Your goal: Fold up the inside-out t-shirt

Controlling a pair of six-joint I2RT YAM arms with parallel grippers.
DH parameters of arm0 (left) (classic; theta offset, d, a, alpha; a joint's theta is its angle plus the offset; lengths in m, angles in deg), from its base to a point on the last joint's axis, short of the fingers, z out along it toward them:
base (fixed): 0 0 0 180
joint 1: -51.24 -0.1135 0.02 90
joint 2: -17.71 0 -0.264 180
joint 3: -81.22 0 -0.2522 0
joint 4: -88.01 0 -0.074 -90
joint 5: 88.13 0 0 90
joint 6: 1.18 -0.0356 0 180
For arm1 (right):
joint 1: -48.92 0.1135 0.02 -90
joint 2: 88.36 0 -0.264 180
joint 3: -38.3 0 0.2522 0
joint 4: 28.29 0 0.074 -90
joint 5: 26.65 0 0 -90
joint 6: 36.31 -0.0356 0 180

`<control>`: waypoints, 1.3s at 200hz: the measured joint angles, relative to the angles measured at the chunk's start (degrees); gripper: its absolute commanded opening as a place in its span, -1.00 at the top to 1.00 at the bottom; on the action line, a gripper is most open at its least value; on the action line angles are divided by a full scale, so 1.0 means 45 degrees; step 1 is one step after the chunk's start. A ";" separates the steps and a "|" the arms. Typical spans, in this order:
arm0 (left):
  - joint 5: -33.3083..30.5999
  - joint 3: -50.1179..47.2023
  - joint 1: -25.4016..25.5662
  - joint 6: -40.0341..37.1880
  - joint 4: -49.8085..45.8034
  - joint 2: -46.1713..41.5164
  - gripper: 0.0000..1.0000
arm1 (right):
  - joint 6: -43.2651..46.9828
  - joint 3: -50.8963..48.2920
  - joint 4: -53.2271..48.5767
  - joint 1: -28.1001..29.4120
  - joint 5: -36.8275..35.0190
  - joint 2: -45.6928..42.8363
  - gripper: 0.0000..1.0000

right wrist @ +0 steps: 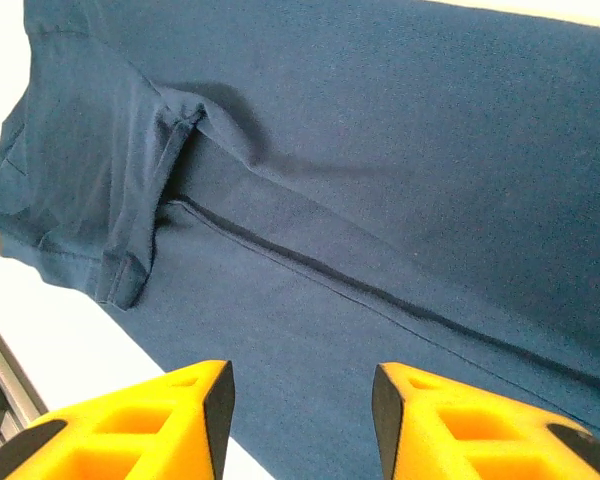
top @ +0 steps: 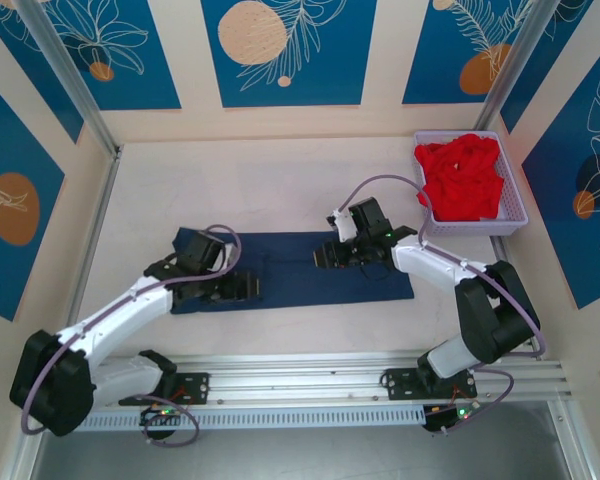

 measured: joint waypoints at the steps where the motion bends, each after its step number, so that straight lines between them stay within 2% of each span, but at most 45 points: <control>1: -0.0024 0.0000 0.0005 0.0000 0.0005 -0.0024 -0.51 | 0.0000 -0.0005 -0.0005 -0.0005 -0.0005 -0.0010 0.13; 29: -0.0908 0.0194 -0.0175 0.0000 0.0311 0.0097 -0.50 | -0.0238 0.0000 -0.0092 -0.0078 -0.0262 -0.0359 0.09; 70: -0.1273 0.0325 -0.0588 0.0092 0.1389 0.2827 -0.48 | -0.1005 0.0311 -0.0675 -0.0301 -0.1098 -0.0083 -0.05; 94: -0.1273 -0.0058 -0.0588 0.0083 0.1651 0.3492 -0.49 | -0.1166 0.0529 -0.1214 -0.1020 -0.1661 0.0214 -0.19; 122: -0.1525 -0.0107 -0.0588 0.0010 0.1666 0.3138 -0.53 | -0.1069 0.0680 -0.1783 -0.2166 -0.2254 0.0549 -0.29; 171: -0.2487 0.0345 -0.0903 -0.0058 0.1637 0.2229 -0.59 | -0.1083 0.1603 -0.2132 -0.4046 -0.2142 0.1909 -0.31; 211: -0.2691 0.1185 -0.1146 -0.0058 0.2152 0.3609 -0.61 | -0.1287 0.3225 -0.2385 -0.4561 -0.2142 0.3381 -0.26; 260: -0.3147 0.0539 -0.1433 -0.0058 0.2429 0.4473 -0.62 | -0.1758 0.4590 -0.2943 -0.5474 -0.2132 0.5459 -0.25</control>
